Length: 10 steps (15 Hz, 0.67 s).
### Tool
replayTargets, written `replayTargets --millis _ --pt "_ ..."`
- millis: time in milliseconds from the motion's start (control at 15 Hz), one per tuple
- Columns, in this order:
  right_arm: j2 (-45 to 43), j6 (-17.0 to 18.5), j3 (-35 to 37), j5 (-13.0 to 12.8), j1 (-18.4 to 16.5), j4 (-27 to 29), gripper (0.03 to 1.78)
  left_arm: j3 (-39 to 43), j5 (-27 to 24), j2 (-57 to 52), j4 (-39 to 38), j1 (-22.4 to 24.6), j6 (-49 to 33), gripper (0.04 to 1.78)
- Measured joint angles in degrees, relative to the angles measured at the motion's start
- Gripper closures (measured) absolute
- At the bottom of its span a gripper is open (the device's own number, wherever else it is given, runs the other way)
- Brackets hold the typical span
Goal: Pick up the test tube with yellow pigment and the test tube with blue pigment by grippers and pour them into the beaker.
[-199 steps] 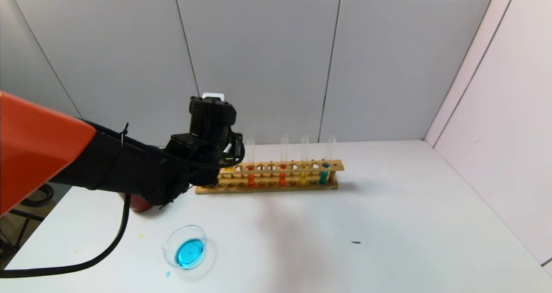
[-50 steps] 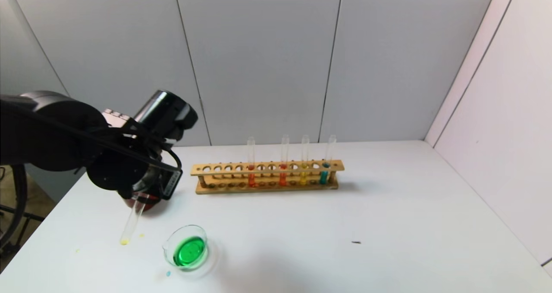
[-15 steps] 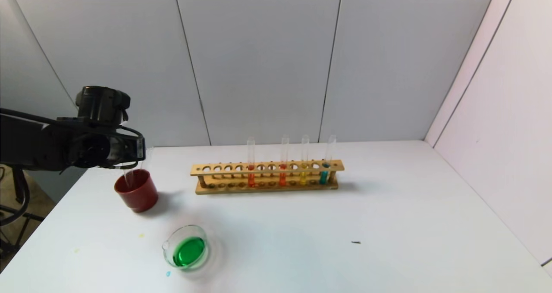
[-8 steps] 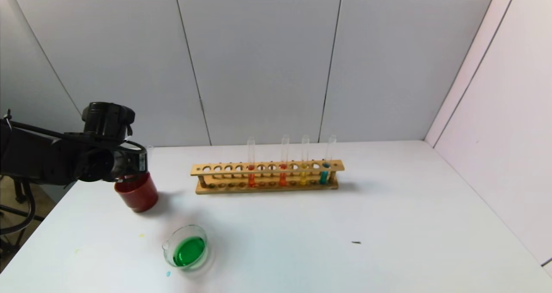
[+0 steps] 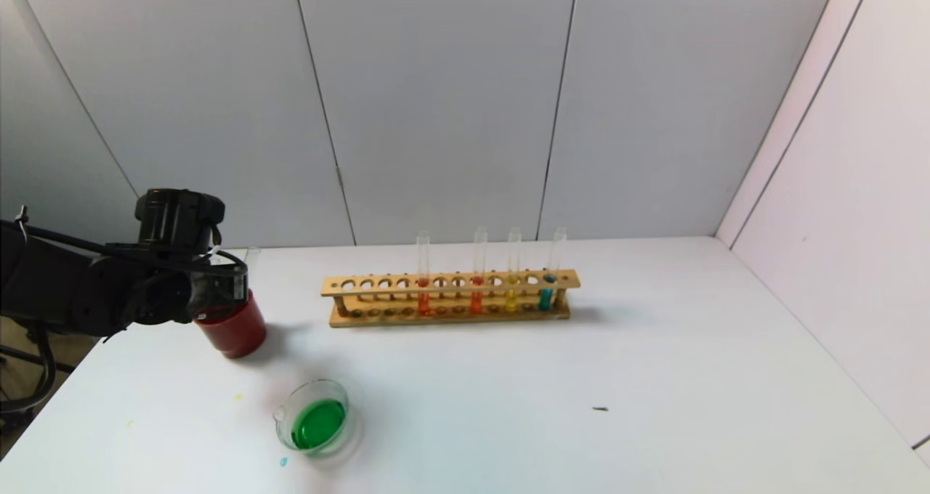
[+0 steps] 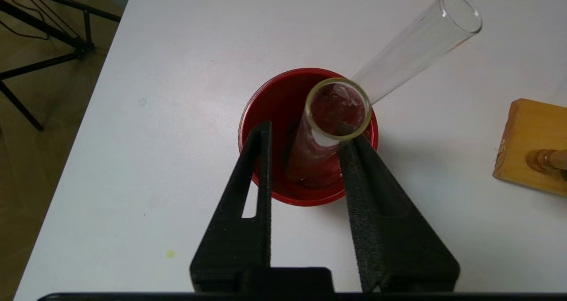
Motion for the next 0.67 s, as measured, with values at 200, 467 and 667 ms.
replayTargets --millis 200,467,667 --pt "0.0 0.0 0.0 0.0 0.0 0.0 0.07 0.3 0.3 -1.4 0.0 0.0 0.2 0.75" --pt "0.0 0.0 0.0 0.0 0.0 0.0 0.07 0.2 0.3 -6.9 0.4 -0.1 3.3 0.22" --pt "0.0 0.0 0.0 0.0 0.0 0.0 0.07 0.2 0.5 -12.1 1.3 -0.2 5.6 0.08"
